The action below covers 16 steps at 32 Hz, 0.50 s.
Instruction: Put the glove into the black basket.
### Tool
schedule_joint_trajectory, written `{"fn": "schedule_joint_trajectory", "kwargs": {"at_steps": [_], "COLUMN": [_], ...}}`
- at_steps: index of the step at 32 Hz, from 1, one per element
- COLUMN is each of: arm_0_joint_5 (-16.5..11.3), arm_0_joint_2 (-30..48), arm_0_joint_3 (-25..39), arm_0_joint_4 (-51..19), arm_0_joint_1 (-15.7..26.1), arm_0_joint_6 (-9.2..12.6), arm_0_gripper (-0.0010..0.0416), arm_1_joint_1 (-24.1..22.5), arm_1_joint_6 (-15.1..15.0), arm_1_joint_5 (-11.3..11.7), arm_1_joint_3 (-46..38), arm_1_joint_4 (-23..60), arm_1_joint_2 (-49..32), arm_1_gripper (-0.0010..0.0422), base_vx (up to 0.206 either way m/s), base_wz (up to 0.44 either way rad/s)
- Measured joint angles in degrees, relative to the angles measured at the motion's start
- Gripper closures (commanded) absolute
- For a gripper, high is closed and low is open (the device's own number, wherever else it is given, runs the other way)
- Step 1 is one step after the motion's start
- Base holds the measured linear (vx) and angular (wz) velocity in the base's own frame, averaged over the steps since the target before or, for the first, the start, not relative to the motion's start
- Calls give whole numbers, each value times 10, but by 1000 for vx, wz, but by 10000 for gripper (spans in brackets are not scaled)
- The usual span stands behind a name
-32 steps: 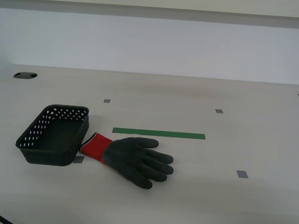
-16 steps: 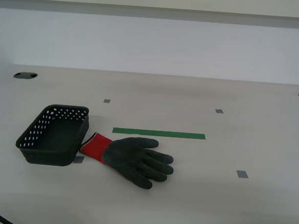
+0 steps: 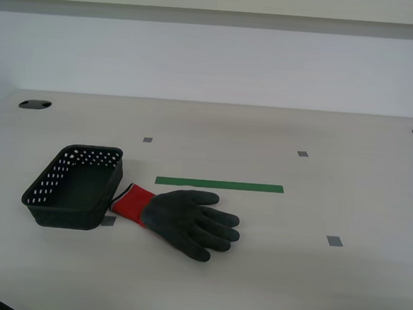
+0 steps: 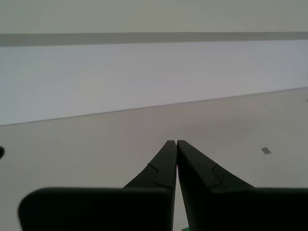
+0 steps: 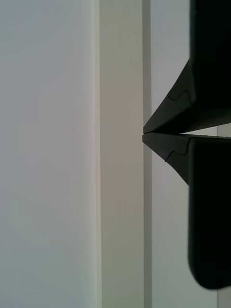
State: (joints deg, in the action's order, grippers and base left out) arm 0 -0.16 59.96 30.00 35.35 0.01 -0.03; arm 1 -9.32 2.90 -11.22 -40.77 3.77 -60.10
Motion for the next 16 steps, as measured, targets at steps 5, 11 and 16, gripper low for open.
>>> {"fn": "schedule_joint_trajectory", "kwargs": {"at_steps": [5,11,16], "arm_0_joint_5": [0,0,0], "arm_0_joint_2": [0,0,0], "arm_0_joint_3": [0,0,0], "arm_0_joint_4": [0,0,0], "arm_0_joint_1": [0,0,0], "arm_0_joint_6": [0,0,0], "arm_0_gripper": [405,405,405], "arm_1_joint_1": [-45,-80,-98], "arm_1_joint_6": [0,16,31], "arm_1_joint_5": [0,0,0], "arm_1_joint_3": [-19,-27,-33], "arm_1_joint_4": [63,139,190], "arm_1_joint_2": [-1,-6,-34], "arm_1_gripper": [412,412,412], "base_vx": [0,0,0], "base_wz": [0,0,0]}}
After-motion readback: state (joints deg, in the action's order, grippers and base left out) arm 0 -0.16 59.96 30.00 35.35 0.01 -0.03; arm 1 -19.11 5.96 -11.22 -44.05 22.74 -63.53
